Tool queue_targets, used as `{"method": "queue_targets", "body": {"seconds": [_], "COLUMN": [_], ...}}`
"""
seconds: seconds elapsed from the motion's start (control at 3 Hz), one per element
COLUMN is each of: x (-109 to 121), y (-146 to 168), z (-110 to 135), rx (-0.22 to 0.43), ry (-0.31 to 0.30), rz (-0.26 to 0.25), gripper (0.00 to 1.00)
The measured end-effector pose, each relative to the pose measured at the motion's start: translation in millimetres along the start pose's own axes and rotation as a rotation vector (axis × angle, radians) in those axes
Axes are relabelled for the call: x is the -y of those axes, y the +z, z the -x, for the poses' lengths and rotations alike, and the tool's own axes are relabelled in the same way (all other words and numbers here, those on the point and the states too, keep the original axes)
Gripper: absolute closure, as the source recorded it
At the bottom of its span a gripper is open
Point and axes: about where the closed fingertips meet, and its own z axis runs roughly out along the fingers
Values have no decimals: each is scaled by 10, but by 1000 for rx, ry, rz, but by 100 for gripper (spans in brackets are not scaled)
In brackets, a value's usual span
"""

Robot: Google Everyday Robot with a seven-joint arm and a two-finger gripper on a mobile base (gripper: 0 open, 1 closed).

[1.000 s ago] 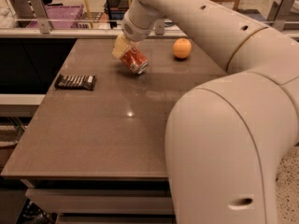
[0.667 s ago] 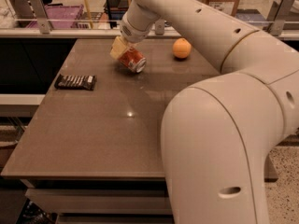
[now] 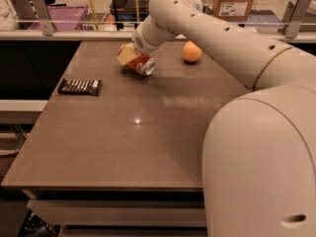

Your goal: Knock coke can over

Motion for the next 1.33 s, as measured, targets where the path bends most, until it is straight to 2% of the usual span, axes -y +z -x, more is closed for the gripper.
{"method": "queue_targets", "body": {"seconds": [0.33,1.33], "x": [0,-32], "y": [-23,30], "z": [23,10], "rx": [0,-6], "ry": [0,-1], "rz": [0,8], "gripper": [83,14]}}
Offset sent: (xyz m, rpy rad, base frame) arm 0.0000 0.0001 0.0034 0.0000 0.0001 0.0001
